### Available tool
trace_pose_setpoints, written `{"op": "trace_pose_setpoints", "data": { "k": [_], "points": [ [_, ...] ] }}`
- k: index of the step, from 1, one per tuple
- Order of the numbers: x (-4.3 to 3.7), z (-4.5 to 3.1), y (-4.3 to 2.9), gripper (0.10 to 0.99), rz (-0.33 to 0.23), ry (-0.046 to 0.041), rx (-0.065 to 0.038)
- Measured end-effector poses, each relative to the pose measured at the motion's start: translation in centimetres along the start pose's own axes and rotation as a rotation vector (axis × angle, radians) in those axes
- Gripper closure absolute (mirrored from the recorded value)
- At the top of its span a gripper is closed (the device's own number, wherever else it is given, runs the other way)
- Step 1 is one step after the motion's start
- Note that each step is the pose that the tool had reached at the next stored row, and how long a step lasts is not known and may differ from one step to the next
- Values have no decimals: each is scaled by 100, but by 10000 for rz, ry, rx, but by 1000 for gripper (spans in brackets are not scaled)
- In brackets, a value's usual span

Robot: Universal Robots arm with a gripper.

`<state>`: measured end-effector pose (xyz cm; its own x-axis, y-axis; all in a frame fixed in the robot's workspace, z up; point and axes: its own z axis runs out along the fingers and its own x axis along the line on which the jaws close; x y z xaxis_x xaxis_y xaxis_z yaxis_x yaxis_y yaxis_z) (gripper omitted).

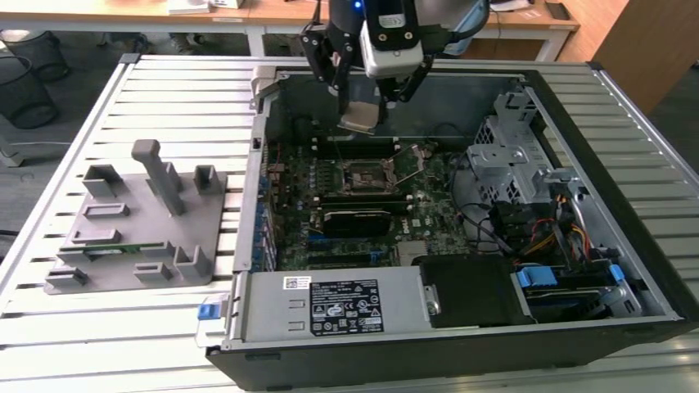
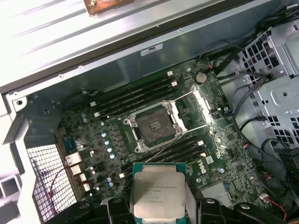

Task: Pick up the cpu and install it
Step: 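Place the cpu into insertion slot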

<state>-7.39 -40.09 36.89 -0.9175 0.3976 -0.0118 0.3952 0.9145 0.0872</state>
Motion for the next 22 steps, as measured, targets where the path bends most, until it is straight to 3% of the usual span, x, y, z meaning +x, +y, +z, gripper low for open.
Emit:
{"op": "trace_pose_setpoints", "data": {
  "k": [22],
  "points": [
    [12, 6, 27, 561, 2246, -229, 43]
  ]
}}
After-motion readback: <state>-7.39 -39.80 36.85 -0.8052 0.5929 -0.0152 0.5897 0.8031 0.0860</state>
